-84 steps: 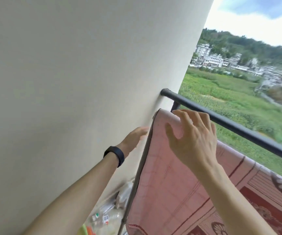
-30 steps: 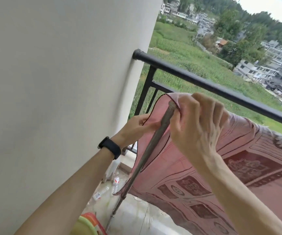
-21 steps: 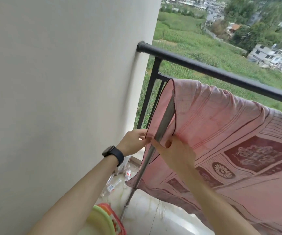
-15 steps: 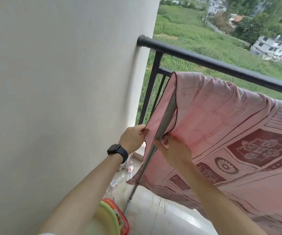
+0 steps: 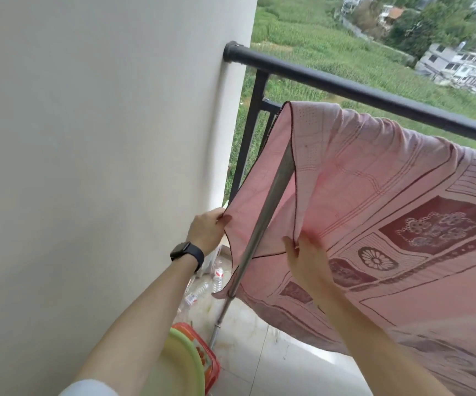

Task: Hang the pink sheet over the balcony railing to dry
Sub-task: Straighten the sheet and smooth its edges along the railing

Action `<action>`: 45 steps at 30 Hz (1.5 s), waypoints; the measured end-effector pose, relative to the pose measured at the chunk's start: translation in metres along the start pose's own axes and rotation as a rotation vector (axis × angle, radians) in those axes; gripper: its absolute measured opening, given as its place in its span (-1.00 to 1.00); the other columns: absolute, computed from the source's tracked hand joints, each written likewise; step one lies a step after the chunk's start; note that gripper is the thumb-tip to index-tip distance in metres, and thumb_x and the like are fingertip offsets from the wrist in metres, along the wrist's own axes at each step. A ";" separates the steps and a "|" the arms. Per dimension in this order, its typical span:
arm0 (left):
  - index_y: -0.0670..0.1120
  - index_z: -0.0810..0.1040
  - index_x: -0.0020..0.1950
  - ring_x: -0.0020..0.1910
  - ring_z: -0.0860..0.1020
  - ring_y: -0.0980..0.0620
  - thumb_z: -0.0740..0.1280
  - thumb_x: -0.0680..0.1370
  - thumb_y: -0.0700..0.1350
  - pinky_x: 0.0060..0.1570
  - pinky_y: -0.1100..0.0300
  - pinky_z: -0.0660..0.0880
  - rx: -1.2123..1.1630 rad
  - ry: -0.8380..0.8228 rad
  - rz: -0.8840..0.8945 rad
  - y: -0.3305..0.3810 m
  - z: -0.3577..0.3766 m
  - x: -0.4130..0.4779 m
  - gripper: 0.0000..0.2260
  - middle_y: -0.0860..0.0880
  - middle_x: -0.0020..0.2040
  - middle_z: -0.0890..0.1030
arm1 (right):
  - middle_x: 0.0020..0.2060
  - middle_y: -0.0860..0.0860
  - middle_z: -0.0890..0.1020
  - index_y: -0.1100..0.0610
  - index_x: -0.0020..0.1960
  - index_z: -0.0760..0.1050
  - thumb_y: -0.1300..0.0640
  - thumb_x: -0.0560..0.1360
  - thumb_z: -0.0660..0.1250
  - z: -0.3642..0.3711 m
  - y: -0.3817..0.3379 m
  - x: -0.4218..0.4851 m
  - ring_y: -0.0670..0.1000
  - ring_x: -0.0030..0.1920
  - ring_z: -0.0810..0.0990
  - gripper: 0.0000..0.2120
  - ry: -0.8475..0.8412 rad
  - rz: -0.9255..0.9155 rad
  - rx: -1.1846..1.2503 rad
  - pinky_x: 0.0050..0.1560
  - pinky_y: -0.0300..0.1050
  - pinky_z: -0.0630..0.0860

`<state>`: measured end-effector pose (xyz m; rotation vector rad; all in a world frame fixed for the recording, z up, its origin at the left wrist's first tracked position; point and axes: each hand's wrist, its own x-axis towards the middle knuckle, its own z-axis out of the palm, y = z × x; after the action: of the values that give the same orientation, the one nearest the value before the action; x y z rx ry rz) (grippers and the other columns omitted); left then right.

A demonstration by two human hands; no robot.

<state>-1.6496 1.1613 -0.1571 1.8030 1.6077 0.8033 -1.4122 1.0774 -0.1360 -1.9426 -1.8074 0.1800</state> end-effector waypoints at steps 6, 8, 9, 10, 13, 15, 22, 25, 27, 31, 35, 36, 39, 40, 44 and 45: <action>0.09 0.46 -0.23 -0.28 0.50 -0.03 0.26 0.63 -0.01 -0.33 0.20 0.33 -0.053 0.030 0.020 -0.007 0.004 -0.005 -0.77 0.10 -0.33 0.55 | -0.15 0.14 0.49 0.17 0.00 0.36 0.26 0.49 0.33 -0.028 0.054 -0.032 0.19 -0.21 0.47 -0.83 0.314 0.266 0.025 -0.25 -0.02 0.34; 0.09 0.57 -0.08 -0.19 0.57 0.07 0.27 0.62 0.07 -0.17 0.21 0.46 -0.085 -0.082 0.017 -0.006 0.016 -0.013 -0.85 0.11 -0.16 0.63 | -0.13 0.18 0.51 0.22 0.00 0.42 0.27 0.45 0.35 -0.012 0.047 -0.043 0.25 -0.17 0.53 -0.83 0.146 0.243 -0.066 -0.28 0.03 0.41; 0.04 0.61 -0.01 -0.13 0.61 0.09 0.29 0.61 0.07 -0.08 0.19 0.51 -0.089 -0.143 0.016 -0.007 0.021 -0.016 -0.84 0.10 -0.09 0.66 | -0.08 0.23 0.55 0.26 0.05 0.45 0.26 0.45 0.34 -0.001 0.043 -0.049 0.29 -0.10 0.56 -0.81 0.014 0.240 -0.112 -0.23 0.08 0.48; 0.02 0.62 0.01 -0.08 0.63 0.08 0.30 0.61 0.05 -0.02 0.16 0.53 -0.086 -0.174 0.022 -0.008 0.028 -0.018 -0.84 0.08 -0.06 0.67 | -0.01 0.25 0.56 0.27 0.11 0.47 0.23 0.47 0.32 0.005 0.042 -0.052 0.32 -0.03 0.57 -0.76 -0.080 0.279 -0.137 -0.14 0.12 0.53; 0.06 0.56 -0.11 -0.10 0.61 -0.06 0.28 0.62 -0.03 -0.10 0.09 0.51 -0.071 -0.054 -0.051 -0.013 0.024 -0.019 -0.87 0.00 -0.12 0.66 | 0.10 0.31 0.54 0.28 0.18 0.47 0.18 0.50 0.33 -0.009 0.063 -0.049 0.36 0.10 0.53 -0.70 0.020 0.500 -0.085 0.04 0.19 0.50; 0.04 0.57 -0.08 -0.11 0.59 -0.09 0.25 0.63 -0.04 -0.13 0.08 0.49 -0.082 0.068 -0.133 -0.022 0.011 -0.011 -0.86 -0.01 -0.11 0.66 | 0.09 0.38 0.53 0.30 0.15 0.50 0.25 0.47 0.33 -0.036 0.090 -0.044 0.40 0.09 0.52 -0.73 0.159 0.630 -0.077 0.07 0.22 0.50; -0.13 0.35 0.02 -0.14 0.52 -0.21 0.07 0.63 -0.11 -0.15 -0.03 0.46 -0.118 0.007 -0.238 0.009 0.034 0.006 -0.87 -0.17 -0.12 0.55 | -0.01 0.30 0.63 0.26 0.15 0.56 0.28 0.47 0.29 -0.019 0.081 -0.067 0.32 0.00 0.60 -0.73 -0.106 0.504 -0.032 -0.02 0.10 0.54; -0.07 0.38 0.00 -0.16 0.49 -0.17 0.10 0.62 -0.09 -0.27 0.07 0.33 -0.206 0.125 -0.275 0.008 0.028 0.017 -0.89 -0.10 -0.14 0.54 | -0.07 0.24 0.67 0.17 0.02 0.55 0.18 0.48 0.24 0.009 0.085 -0.096 0.30 -0.04 0.63 -0.82 -0.437 0.441 -0.127 -0.19 -0.06 0.42; -0.04 0.39 0.00 -0.17 0.45 -0.13 0.10 0.62 -0.07 -0.25 0.10 0.28 -0.183 0.221 -0.256 0.007 0.011 0.033 -0.89 -0.08 -0.13 0.53 | -0.13 0.28 0.67 0.16 -0.02 0.49 0.22 0.48 0.29 -0.021 0.123 -0.095 0.33 -0.08 0.64 -0.92 -0.216 0.584 -0.141 -0.21 -0.02 0.41; -0.02 0.33 -0.01 -0.18 0.46 -0.16 0.05 0.64 -0.08 -0.21 0.08 0.28 -0.162 0.270 -0.198 0.016 0.004 0.053 -0.89 -0.11 -0.16 0.53 | -0.11 0.38 0.63 0.13 -0.08 0.31 0.22 0.52 0.28 -0.080 0.177 -0.078 0.39 -0.06 0.61 -0.87 0.143 0.820 -0.136 -0.19 0.08 0.39; -0.11 0.36 -0.01 -0.21 0.46 -0.17 0.05 0.65 -0.10 -0.26 0.07 0.26 -0.129 0.114 -0.175 0.024 0.040 0.035 -0.85 -0.13 -0.20 0.53 | -0.09 0.27 0.68 0.17 0.02 0.49 0.11 0.53 0.30 -0.029 0.124 -0.075 0.33 -0.06 0.65 -0.86 -0.092 0.600 0.035 -0.17 0.07 0.53; -0.12 0.37 -0.01 -0.23 0.46 -0.17 0.05 0.65 -0.09 -0.27 0.06 0.27 -0.126 0.090 -0.164 0.020 0.046 0.027 -0.84 -0.13 -0.21 0.54 | -0.09 0.21 0.69 0.13 0.01 0.51 0.10 0.51 0.30 -0.010 0.106 -0.081 0.28 -0.06 0.66 -0.87 -0.224 0.514 0.046 -0.17 0.02 0.55; -0.07 0.38 -0.04 -0.27 0.47 -0.08 0.08 0.66 -0.06 -0.31 0.10 0.30 -0.099 0.079 -0.140 -0.001 0.045 0.004 -0.84 -0.05 -0.25 0.54 | -0.10 0.07 0.67 -0.01 -0.13 0.37 0.03 0.47 0.22 0.039 0.060 -0.104 0.20 -0.06 0.65 -0.95 -0.475 0.346 0.025 -0.23 -0.08 0.46; -0.03 0.38 -0.06 -0.29 0.47 -0.02 0.10 0.67 -0.05 -0.34 0.14 0.29 -0.084 0.078 -0.125 -0.008 0.041 -0.002 -0.85 0.01 -0.27 0.53 | -0.12 0.04 0.63 -0.04 -0.13 0.32 0.00 0.47 0.18 0.050 0.049 -0.108 0.20 -0.06 0.64 -0.95 -0.518 0.306 0.048 -0.22 -0.08 0.43; 0.05 0.41 -0.09 -0.25 0.50 0.11 0.17 0.66 -0.02 -0.29 0.28 0.29 -0.016 0.025 -0.078 -0.017 0.027 -0.025 -0.86 0.09 -0.20 0.58 | 0.01 0.00 0.54 0.04 0.13 0.39 -0.02 0.50 0.12 0.080 0.014 -0.097 0.16 0.03 0.60 -0.74 -0.609 0.254 0.134 -0.08 -0.07 0.47; 0.06 0.44 -0.11 -0.21 0.53 0.12 0.20 0.65 -0.03 -0.26 0.33 0.32 -0.019 0.008 -0.077 -0.017 0.024 -0.030 -0.86 0.11 -0.18 0.60 | 0.13 0.03 0.53 0.07 0.26 0.39 0.00 0.52 0.14 0.086 0.006 -0.090 0.16 0.11 0.58 -0.65 -0.630 0.225 0.138 0.01 -0.07 0.49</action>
<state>-1.6447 1.1320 -0.1869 1.7157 1.6582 0.7889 -1.4522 1.0114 -0.2341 -2.1306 -1.8530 1.0640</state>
